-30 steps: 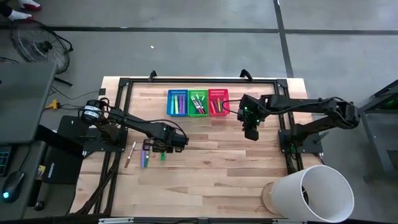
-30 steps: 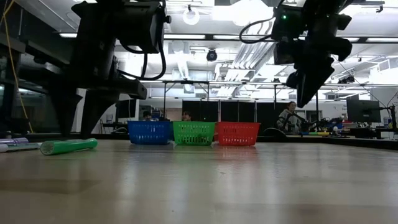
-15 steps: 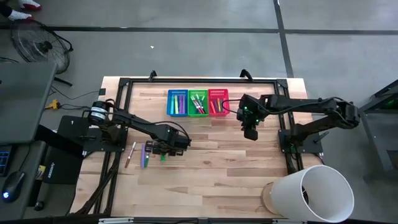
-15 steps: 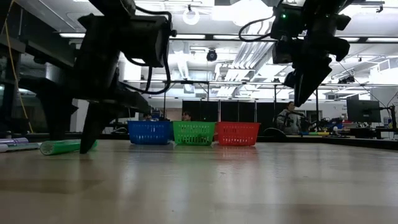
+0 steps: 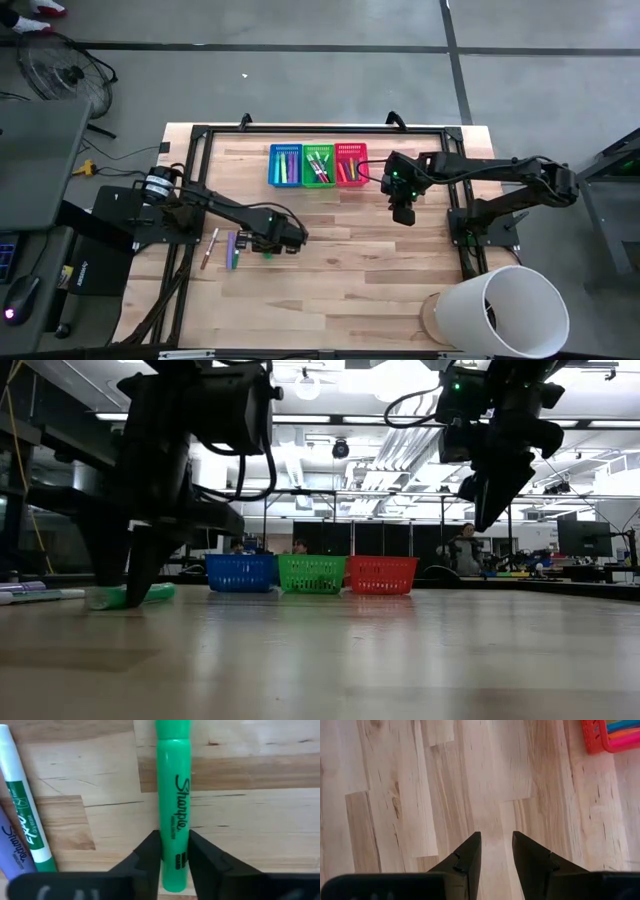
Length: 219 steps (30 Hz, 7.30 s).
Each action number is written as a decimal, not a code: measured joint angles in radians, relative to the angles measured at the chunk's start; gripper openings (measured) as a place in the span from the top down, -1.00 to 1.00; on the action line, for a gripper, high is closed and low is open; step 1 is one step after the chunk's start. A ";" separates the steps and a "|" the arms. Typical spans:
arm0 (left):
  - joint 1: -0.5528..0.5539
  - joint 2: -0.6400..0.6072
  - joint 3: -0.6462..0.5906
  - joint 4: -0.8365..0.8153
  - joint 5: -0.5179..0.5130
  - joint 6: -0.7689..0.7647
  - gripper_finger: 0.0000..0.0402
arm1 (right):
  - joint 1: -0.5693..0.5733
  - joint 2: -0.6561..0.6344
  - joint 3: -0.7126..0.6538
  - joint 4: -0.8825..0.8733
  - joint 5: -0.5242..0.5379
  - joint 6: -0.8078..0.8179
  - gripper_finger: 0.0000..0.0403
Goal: Pick & Place Markers
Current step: Put the green highlighter into the blue bin, then put the green marker pen into the green bin
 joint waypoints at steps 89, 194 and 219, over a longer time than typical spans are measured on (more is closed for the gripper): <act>0.718 0.121 0.481 -0.275 -0.200 0.733 0.71 | -0.154 -0.220 0.001 -0.012 0.038 -0.067 0.51; 0.075 -0.306 -0.113 -0.241 -0.121 0.062 0.37 | -0.154 -0.222 0.000 -0.123 0.048 -0.066 0.51; 0.075 -0.481 -0.296 -0.400 0.012 0.034 0.37 | -0.154 -0.222 0.000 -0.120 0.048 -0.064 0.51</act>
